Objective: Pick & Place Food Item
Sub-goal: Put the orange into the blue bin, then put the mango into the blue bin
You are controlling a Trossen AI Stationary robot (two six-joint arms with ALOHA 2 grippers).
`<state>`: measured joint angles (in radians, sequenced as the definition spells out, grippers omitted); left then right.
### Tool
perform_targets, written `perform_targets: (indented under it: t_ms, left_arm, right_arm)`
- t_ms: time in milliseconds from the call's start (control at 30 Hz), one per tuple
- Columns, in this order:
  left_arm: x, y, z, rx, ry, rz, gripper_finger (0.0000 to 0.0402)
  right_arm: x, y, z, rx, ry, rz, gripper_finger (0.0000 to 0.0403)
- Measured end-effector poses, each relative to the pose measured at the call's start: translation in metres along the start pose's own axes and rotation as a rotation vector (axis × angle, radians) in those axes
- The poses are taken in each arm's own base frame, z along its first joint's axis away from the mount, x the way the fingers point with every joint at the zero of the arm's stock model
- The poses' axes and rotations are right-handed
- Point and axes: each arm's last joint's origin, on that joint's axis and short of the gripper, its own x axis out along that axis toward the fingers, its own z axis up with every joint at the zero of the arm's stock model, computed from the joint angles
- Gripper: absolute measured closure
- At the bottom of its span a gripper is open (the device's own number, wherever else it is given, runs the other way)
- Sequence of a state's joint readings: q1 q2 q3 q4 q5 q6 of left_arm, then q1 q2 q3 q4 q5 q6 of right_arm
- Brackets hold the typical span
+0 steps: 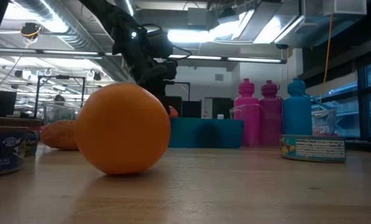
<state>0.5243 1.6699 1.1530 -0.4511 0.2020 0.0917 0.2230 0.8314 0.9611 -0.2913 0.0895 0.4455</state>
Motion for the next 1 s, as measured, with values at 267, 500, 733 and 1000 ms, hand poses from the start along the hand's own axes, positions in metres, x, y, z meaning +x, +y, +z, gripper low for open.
perform_targets:
  t_ms: [267, 500, 733, 1000]
  left_arm:
    - [0.0, 0.0, 0.0, -0.023, 0.0, -0.001, 0.019]
    - [0.0, -0.003, 0.0, -0.055, 0.0, -0.02, 0.0158]
    - [0.0, -0.004, 0.0, -0.105, 0.001, -0.003, 0.0016]
    - [-0.011, -0.006, 0.016, -0.146, -0.017, -0.01, 0.0016]
  right_arm:
    - [0.0, 0.0, 0.0, 0.0, 0.0, 0.0, 0.0394]
    - [0.0, 0.0, 0.0, 0.0, 0.0, 0.0, 0.0394]
    - [0.0, 0.0, 0.0, -0.005, 0.0, 0.001, 0.0394]
    - [0.0, 0.0, 0.0, -0.007, 0.0, 0.001, 0.0394]
